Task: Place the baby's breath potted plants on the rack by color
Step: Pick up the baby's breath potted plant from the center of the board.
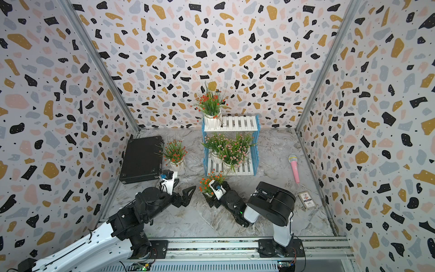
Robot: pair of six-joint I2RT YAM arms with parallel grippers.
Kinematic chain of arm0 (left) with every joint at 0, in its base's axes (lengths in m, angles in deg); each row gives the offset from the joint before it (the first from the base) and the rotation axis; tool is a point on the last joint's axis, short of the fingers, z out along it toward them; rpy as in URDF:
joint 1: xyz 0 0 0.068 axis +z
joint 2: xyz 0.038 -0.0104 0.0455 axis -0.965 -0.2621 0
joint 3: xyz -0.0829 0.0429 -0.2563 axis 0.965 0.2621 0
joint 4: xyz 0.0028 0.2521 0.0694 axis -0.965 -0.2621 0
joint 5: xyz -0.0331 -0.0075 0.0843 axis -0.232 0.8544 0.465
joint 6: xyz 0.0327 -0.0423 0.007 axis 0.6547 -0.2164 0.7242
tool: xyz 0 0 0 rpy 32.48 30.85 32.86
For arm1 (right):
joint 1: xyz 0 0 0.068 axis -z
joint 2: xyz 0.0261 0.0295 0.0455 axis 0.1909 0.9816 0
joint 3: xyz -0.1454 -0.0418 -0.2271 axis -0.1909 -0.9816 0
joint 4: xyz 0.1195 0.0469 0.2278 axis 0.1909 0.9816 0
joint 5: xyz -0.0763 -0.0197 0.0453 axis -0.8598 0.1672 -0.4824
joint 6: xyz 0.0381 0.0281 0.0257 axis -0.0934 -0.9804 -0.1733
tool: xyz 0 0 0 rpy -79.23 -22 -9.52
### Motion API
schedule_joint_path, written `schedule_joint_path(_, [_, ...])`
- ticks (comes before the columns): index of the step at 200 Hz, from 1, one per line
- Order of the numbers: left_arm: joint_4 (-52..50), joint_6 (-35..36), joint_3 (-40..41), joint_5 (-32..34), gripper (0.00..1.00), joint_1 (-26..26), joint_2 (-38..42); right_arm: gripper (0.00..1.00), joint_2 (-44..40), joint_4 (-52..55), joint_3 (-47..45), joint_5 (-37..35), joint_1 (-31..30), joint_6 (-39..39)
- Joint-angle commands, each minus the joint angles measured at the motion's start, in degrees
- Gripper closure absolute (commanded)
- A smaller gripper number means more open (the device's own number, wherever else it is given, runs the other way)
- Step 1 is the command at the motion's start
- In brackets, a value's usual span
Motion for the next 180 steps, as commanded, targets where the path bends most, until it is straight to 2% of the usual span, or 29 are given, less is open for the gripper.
schedule_joint_path(1, [1.1,0.6,-2.1,-0.4,0.01,-0.1,0.6,0.17,-0.7,-0.1,0.7,-0.6,0.2,-0.1])
schedule_joint_path(48, [1.5,0.5,-2.1,-0.5,0.01,-0.1,0.4,0.37,-2.9,3.8,0.4,-0.3,0.3,-0.3])
schedule_joint_path(70, [1.5,0.4,-2.1,-0.4,0.01,-0.1,0.4,0.41,-5.8,5.8,-0.5,0.5,0.3,-1.0])
schedule_joint_path(87, [1.1,0.4,-2.5,-0.4,0.01,-0.1,0.6,0.43,-11.3,10.5,-1.0,1.2,0.3,-1.6])
schedule_joint_path(105, [0.3,0.2,-3.3,-0.1,0.01,-0.1,0.6,0.46,-20.1,19.6,-0.4,2.2,0.2,-2.1])
schedule_joint_path(132, [-0.9,0.0,-4.5,0.3,0.01,0.0,0.0,0.46,-34.3,37.9,3.9,3.0,0.2,-3.0])
schedule_joint_path(160, [-1.0,-0.3,-5.5,0.2,0.01,0.0,-1.0,0.43,-43.6,55.4,10.7,1.2,0.3,-2.9])
schedule_joint_path(180, [-1.1,-0.3,-5.8,0.3,0.01,0.0,-1.1,0.41,-47.0,65.1,16.7,-2.1,0.5,-1.9])
